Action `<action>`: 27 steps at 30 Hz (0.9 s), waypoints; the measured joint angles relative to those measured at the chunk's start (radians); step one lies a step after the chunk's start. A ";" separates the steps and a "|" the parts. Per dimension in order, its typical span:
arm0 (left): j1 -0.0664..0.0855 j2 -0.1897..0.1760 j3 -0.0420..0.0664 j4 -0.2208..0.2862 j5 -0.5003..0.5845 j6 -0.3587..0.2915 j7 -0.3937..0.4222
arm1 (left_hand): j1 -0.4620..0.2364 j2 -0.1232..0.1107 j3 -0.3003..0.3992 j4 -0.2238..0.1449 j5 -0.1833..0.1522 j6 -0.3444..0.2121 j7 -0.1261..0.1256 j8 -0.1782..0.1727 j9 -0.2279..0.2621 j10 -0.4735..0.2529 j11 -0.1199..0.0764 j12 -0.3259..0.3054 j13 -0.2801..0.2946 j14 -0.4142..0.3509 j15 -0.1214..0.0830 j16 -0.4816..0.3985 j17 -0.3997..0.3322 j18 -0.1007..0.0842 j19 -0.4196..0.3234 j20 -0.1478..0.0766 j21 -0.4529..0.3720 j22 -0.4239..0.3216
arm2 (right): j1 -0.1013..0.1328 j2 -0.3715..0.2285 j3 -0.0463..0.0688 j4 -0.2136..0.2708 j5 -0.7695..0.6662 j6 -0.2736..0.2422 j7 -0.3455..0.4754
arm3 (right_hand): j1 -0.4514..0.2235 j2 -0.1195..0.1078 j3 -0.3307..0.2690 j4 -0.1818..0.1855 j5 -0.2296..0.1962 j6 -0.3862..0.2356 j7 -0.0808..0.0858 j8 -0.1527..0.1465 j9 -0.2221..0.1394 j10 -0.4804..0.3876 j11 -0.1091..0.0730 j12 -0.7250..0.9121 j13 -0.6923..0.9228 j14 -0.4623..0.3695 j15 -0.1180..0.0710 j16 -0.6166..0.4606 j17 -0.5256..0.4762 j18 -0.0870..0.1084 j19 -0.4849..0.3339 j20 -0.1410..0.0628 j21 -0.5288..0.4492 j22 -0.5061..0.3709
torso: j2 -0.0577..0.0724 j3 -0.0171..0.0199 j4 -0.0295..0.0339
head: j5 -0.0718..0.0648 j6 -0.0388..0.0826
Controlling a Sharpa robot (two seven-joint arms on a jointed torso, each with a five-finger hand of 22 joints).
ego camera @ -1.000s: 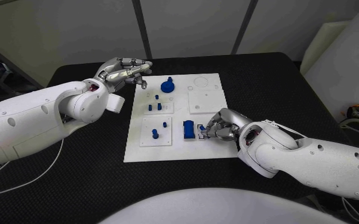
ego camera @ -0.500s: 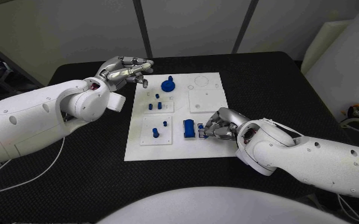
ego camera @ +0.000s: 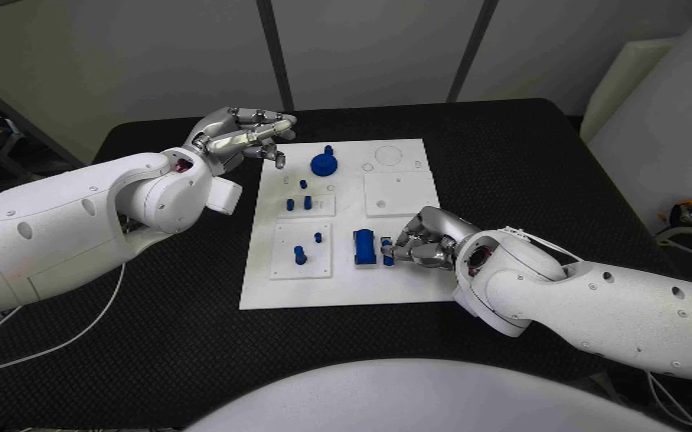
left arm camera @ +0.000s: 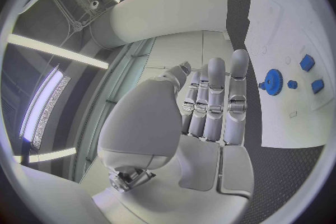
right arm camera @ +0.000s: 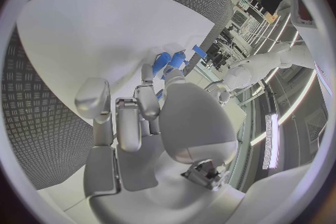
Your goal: Assemble the parts on the task board
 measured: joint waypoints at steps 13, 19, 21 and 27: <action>0.000 0.001 0.000 -0.002 0.000 0.001 -0.002 | 0.000 0.000 0.000 0.000 0.000 0.000 0.000 0.000 0.000 0.000 0.000 0.000 0.000 0.000 0.000 0.000 0.000 0.000 0.000 0.000 0.000 0.000 | 0.000 0.005 0.000 -0.007 -0.001 -0.001 -0.001 | -0.048 0.007 -0.042 0.001 -0.066 -0.004 0.004 0.009 0.012 0.000 0.000 0.000 0.002 0.000 0.000 0.000 0.000 0.000 0.000 0.000 -0.004 -0.005 | 0.000 -0.0003 0.0000 | 0.000 0.000; 0.000 0.002 0.000 -0.003 0.000 0.002 -0.003 | 0.000 0.000 0.000 0.000 0.000 0.000 0.000 0.000 0.000 0.000 0.000 0.000 0.000 0.000 0.000 0.000 0.000 0.000 0.000 0.000 0.000 0.000 | 0.000 -0.008 0.000 0.000 -0.003 -0.001 0.007 | -0.044 0.006 -0.054 -0.011 -0.096 -0.008 0.000 0.015 0.019 0.000 0.000 0.000 0.002 0.000 0.000 0.000 0.000 0.000 0.000 0.000 -0.004 -0.005 | -0.001 0.0000 -0.0002 | 0.003 0.001; 0.000 0.002 0.000 -0.003 0.000 0.002 -0.003 | 0.000 0.000 0.000 0.000 0.000 0.000 0.000 0.000 0.000 0.000 0.000 0.000 0.000 0.000 0.000 0.000 0.000 0.000 0.000 0.000 0.000 0.000 | 0.000 -0.014 0.000 0.005 -0.004 0.000 0.012 | -0.032 0.001 -0.056 -0.013 -0.104 -0.008 0.001 0.015 0.020 0.000 0.000 0.000 0.001 0.000 0.000 0.000 0.000 0.000 0.000 0.000 -0.004 -0.005 | -0.002 0.0002 -0.0006 | 0.004 0.001; 0.000 0.001 0.000 -0.004 0.000 0.002 -0.004 | 0.000 0.000 0.000 0.000 0.000 0.000 0.000 0.000 0.000 0.000 0.000 0.000 0.000 0.000 0.000 0.000 0.000 0.000 0.000 0.000 0.000 0.000 | 0.000 -0.031 -0.001 0.016 -0.015 0.023 0.037 | -0.008 -0.006 -0.064 -0.021 -0.136 -0.017 0.005 0.015 0.024 -0.007 0.007 -0.017 -0.008 0.000 0.000 0.000 0.000 0.000 0.000 0.000 -0.012 -0.012 | -0.002 0.0002 -0.0014 | 0.002 0.001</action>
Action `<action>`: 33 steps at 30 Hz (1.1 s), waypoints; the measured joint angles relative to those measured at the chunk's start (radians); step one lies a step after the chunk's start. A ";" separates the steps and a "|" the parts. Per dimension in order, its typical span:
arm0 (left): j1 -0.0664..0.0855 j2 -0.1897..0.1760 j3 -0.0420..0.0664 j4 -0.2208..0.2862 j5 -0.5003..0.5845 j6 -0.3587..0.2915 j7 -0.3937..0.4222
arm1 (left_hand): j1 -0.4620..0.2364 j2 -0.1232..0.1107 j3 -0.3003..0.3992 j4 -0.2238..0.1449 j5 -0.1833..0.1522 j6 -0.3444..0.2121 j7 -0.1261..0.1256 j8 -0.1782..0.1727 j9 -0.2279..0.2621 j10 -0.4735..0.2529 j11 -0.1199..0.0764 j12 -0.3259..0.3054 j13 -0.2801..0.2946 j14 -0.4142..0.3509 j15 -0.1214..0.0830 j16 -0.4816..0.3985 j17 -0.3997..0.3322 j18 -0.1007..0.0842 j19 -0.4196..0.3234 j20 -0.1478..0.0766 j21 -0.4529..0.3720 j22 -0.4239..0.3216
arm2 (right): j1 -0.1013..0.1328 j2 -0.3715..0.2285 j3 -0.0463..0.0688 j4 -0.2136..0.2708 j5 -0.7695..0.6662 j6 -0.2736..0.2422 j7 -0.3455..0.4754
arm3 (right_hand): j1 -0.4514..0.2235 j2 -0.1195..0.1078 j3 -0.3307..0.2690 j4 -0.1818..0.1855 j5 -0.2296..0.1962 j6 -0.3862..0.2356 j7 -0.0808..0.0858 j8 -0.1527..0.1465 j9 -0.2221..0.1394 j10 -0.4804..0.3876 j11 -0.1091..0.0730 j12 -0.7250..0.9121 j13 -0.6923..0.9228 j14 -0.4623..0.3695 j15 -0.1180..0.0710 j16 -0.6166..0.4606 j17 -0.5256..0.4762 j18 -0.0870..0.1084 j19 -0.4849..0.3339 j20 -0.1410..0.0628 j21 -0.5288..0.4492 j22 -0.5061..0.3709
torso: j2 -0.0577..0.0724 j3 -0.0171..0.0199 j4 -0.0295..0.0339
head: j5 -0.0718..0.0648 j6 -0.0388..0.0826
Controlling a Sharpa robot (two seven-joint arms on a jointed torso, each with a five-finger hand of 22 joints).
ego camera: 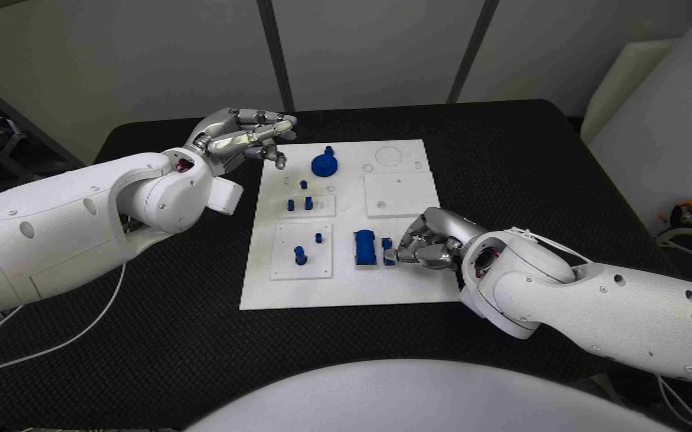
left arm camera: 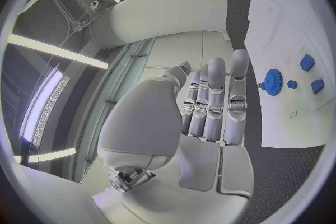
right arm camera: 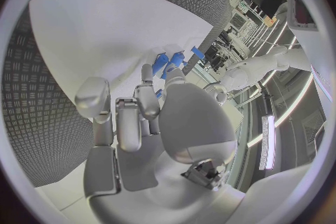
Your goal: Assemble the parts on the task board
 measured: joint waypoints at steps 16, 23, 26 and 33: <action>0.000 0.000 0.000 -0.001 0.000 0.001 -0.001 | 0.000 0.000 0.000 0.000 0.000 0.000 0.000 0.000 0.000 0.000 0.000 0.000 0.000 0.000 0.000 0.000 0.000 0.000 0.000 0.000 0.000 0.000 | 0.000 -0.010 0.000 0.004 -0.024 0.061 0.046 | 0.004 0.004 -0.007 -0.001 -0.012 -0.001 -0.001 0.004 0.003 0.000 0.000 0.000 -0.001 0.000 0.000 0.000 0.000 0.000 0.000 0.000 0.000 -0.001 | 0.000 0.0003 0.0009 | -0.002 0.000; 0.000 0.000 0.000 -0.001 0.000 0.002 -0.001 | 0.000 0.000 0.000 0.000 0.000 0.000 0.000 0.000 0.000 0.000 0.000 0.000 0.000 0.000 0.000 0.000 0.000 0.000 0.000 0.000 0.000 0.000 | 0.000 -0.010 0.000 0.004 -0.027 0.067 0.052 | 0.004 0.004 -0.007 -0.001 -0.012 -0.001 -0.001 0.004 0.003 0.000 0.000 0.000 -0.001 0.000 0.000 0.000 0.000 0.000 0.000 0.000 0.000 -0.001 | 0.001 0.0004 0.0014 | -0.002 0.000; 0.000 0.000 0.000 -0.002 0.000 0.002 -0.001 | 0.000 0.000 0.000 0.000 0.000 0.000 0.000 0.000 0.000 0.000 0.000 0.000 0.000 0.000 0.000 0.000 0.000 0.000 0.000 0.000 0.000 0.000 | 0.000 -0.010 0.000 0.004 -0.027 0.069 0.053 | 0.004 0.004 -0.007 -0.001 -0.012 -0.001 -0.001 0.004 0.003 0.000 0.000 0.000 -0.001 0.000 0.000 0.000 0.000 0.000 0.000 0.000 0.000 0.000 | 0.001 0.0004 0.0015 | -0.002 0.000; 0.000 0.000 0.000 -0.002 0.000 0.002 -0.001 | 0.000 0.000 0.000 0.000 0.000 0.000 0.000 0.000 -0.001 0.000 0.000 0.000 0.000 0.000 0.000 0.000 0.000 0.000 0.000 0.000 0.000 0.000 | 0.000 -0.010 0.000 0.004 -0.029 0.071 0.054 | 0.004 0.004 -0.007 -0.001 -0.012 -0.001 -0.001 0.004 0.003 0.000 0.000 0.000 -0.001 0.000 0.000 0.000 0.000 0.000 0.000 0.000 0.000 0.000 | 0.001 0.0005 0.0017 | -0.002 0.000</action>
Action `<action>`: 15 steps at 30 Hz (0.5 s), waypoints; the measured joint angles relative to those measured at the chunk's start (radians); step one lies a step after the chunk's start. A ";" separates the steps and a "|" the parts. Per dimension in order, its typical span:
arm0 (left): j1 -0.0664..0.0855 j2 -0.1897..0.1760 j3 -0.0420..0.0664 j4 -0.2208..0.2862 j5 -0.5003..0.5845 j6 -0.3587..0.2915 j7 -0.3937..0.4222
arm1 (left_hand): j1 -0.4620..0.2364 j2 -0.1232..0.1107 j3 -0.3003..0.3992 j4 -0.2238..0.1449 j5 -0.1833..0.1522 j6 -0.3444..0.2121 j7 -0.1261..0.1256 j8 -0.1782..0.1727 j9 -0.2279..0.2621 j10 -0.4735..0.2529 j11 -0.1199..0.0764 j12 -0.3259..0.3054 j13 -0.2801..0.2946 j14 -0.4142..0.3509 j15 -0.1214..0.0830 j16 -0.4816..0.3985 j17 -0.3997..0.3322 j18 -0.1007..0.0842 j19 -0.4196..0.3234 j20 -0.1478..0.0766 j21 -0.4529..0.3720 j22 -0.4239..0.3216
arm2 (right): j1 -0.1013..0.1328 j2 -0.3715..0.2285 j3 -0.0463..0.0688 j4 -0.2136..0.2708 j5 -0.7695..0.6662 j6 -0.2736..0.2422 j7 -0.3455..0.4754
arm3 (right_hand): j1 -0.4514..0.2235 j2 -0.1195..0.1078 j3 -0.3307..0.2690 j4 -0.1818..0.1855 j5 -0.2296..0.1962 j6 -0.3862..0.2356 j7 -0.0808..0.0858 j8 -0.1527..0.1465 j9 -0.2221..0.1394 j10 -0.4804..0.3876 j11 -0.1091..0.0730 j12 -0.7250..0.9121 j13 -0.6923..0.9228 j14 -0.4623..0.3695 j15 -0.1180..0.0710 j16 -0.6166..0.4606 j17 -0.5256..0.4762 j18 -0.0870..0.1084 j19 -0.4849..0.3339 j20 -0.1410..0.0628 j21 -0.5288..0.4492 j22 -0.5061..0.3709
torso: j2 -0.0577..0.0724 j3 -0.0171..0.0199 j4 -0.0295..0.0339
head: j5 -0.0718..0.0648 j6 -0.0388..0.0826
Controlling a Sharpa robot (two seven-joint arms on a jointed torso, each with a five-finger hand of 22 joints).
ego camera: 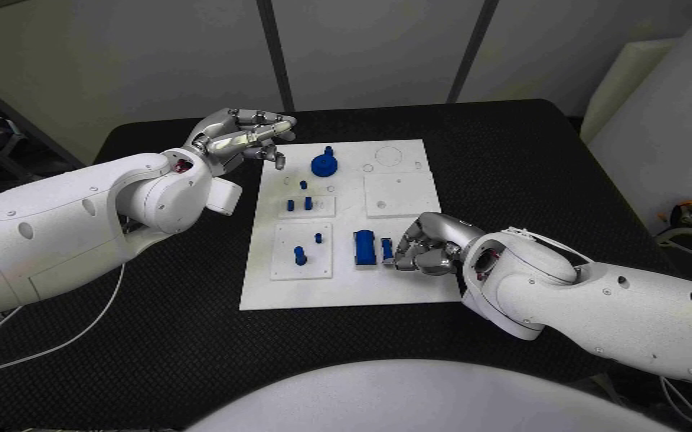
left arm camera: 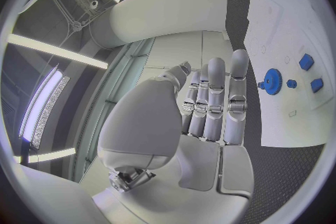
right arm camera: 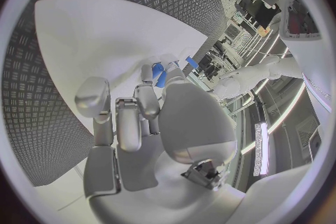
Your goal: Assemble the parts on the task board
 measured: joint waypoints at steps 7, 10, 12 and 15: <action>0.000 0.000 0.000 0.000 0.000 0.000 0.000 | 0.000 0.000 0.000 0.000 0.000 0.000 0.000 0.000 0.000 0.000 0.000 0.000 0.000 0.000 0.000 0.000 0.000 0.000 0.000 0.000 0.000 0.000 | 0.000 0.000 0.000 0.000 0.000 0.001 0.001 | 0.000 0.000 0.000 0.000 0.000 0.000 0.000 0.000 0.000 0.000 0.000 0.000 0.000 0.000 0.000 0.000 0.000 0.000 0.000 0.000 0.000 0.000 | 0.000 0.0000 0.0000 | 0.000 0.000; 0.000 0.000 0.000 0.000 0.000 0.000 0.000 | 0.000 0.000 0.000 0.000 0.000 0.000 0.000 0.000 0.000 0.000 0.000 0.000 0.000 0.000 0.000 0.000 0.000 0.000 0.000 0.000 0.000 0.000 | 0.000 0.000 0.000 0.000 -0.001 0.001 0.001 | 0.000 0.000 0.000 0.000 0.000 0.000 0.000 0.000 0.000 0.000 0.000 0.000 0.000 0.000 0.000 0.000 0.000 0.000 0.000 0.000 0.000 0.000 | 0.000 0.0000 0.0000 | 0.000 0.000; 0.000 0.000 0.000 0.000 0.000 0.000 0.000 | 0.000 0.000 0.000 0.000 0.000 0.000 0.000 0.000 0.000 0.000 0.000 0.000 0.000 0.000 0.000 0.000 0.000 0.000 0.000 0.000 0.000 0.000 | 0.000 0.000 0.000 0.000 -0.001 0.002 0.001 | 0.000 0.000 0.000 0.000 0.000 0.000 0.000 0.000 0.000 0.000 0.000 0.000 0.000 0.000 0.000 0.000 0.000 0.000 0.000 0.000 0.000 0.000 | 0.000 0.0000 0.0000 | 0.000 0.000; 0.000 0.000 0.000 0.000 0.000 0.000 0.000 | 0.000 0.000 0.000 0.000 0.000 0.000 0.000 0.000 0.000 0.000 0.000 0.000 0.000 0.000 0.000 0.000 0.000 0.000 0.000 0.000 0.000 0.000 | 0.000 0.000 0.000 0.000 -0.001 0.002 0.001 | 0.000 0.000 0.000 0.000 0.000 0.000 0.000 0.000 0.000 0.000 0.000 0.000 0.000 0.000 0.000 0.000 0.000 0.000 0.000 0.000 0.000 0.000 | 0.000 0.0000 0.0000 | 0.000 0.000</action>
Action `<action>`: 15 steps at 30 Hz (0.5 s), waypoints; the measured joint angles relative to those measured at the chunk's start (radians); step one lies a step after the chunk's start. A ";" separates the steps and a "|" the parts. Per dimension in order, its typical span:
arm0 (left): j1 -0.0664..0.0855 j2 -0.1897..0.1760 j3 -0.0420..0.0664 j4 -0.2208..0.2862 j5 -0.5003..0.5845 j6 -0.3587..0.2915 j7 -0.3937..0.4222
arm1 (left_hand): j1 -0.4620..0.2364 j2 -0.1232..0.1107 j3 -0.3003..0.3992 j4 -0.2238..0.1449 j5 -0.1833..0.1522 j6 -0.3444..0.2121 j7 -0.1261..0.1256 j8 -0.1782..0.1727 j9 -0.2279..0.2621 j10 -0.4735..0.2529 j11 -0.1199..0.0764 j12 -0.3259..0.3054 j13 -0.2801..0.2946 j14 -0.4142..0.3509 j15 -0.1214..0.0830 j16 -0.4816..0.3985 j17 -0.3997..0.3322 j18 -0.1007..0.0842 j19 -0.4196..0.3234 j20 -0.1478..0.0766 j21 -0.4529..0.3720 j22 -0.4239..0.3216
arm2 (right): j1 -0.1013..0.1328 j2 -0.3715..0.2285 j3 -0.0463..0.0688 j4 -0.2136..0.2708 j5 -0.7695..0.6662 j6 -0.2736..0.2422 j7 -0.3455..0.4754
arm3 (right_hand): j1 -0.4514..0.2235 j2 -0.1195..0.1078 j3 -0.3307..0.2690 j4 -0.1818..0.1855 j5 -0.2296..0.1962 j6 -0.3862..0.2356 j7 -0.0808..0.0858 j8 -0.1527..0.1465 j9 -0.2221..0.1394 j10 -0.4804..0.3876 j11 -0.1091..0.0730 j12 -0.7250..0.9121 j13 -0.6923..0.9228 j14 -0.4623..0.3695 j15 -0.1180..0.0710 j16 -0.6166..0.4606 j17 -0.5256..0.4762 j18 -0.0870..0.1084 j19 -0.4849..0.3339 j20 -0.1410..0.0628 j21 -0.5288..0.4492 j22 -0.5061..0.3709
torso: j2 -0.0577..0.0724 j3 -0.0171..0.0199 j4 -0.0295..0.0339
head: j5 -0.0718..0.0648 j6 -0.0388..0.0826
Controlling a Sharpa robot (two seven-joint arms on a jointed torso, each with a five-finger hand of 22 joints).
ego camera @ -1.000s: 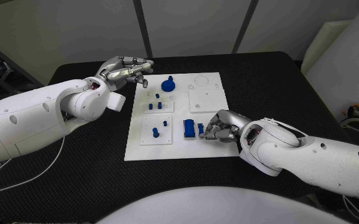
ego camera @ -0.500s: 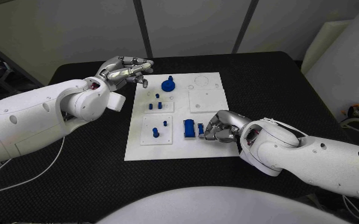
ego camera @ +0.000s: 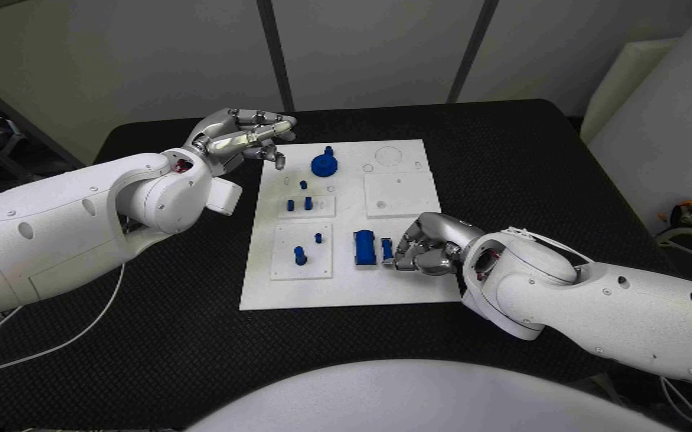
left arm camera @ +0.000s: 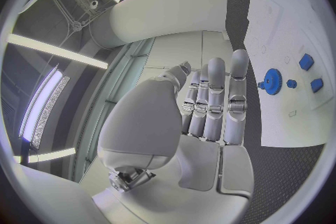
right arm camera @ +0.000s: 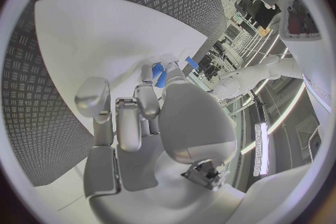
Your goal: Assemble the parts on the task board
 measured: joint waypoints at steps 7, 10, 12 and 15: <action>0.000 0.000 0.000 0.000 0.000 0.000 0.000 | 0.000 0.000 0.000 0.000 0.000 0.000 0.000 0.000 0.000 0.000 0.000 0.000 0.000 0.000 0.000 0.000 0.000 0.000 0.000 0.000 0.000 0.000 | 0.000 0.000 0.000 0.000 0.000 0.000 0.000 | 0.000 0.000 0.000 0.000 0.000 0.000 0.000 0.000 0.001 0.000 0.000 0.000 0.000 0.000 0.000 0.000 0.000 0.000 0.000 0.000 0.000 0.000 | 0.000 0.0000 0.0000 | 0.000 0.000; 0.000 0.000 0.000 0.000 0.000 0.000 0.000 | 0.000 0.000 0.000 0.000 0.000 0.000 0.000 0.000 0.000 0.000 0.000 0.000 0.000 0.000 0.000 0.000 0.000 0.000 0.000 0.000 0.000 0.000 | 0.000 0.000 0.000 0.000 0.000 0.000 0.001 | 0.000 0.000 0.000 0.000 0.000 0.000 0.000 0.000 0.001 0.000 0.000 0.000 0.000 0.000 0.000 0.000 0.000 0.000 0.000 0.000 0.000 0.000 | 0.000 0.0000 0.0000 | 0.000 0.000; 0.000 0.000 0.000 0.000 0.000 0.000 0.000 | 0.000 0.000 0.000 0.000 0.000 0.000 0.000 0.000 0.000 0.000 0.000 0.000 0.000 0.000 0.000 0.000 0.000 0.000 0.000 0.000 0.000 0.000 | 0.000 0.000 0.000 0.000 0.000 0.000 0.001 | 0.000 0.000 0.000 0.000 0.000 0.000 0.000 0.000 0.001 0.000 0.000 0.000 0.000 0.000 0.000 0.000 0.000 0.000 0.000 0.000 0.000 0.000 | 0.000 0.0000 0.0000 | 0.000 0.000; 0.000 0.000 0.000 0.000 0.000 0.000 0.000 | 0.000 0.000 0.000 0.000 0.000 0.000 0.000 0.000 0.000 0.000 0.000 0.000 0.000 0.000 0.000 0.000 0.000 0.000 0.000 0.000 0.000 0.000 | 0.000 0.000 0.000 0.000 0.000 0.000 0.001 | 0.000 0.000 0.000 0.000 0.000 0.000 0.000 0.000 0.001 0.000 0.000 0.000 0.000 0.000 0.000 0.000 0.001 0.000 0.000 0.000 0.000 0.000 | 0.000 0.0000 0.0000 | 0.000 0.000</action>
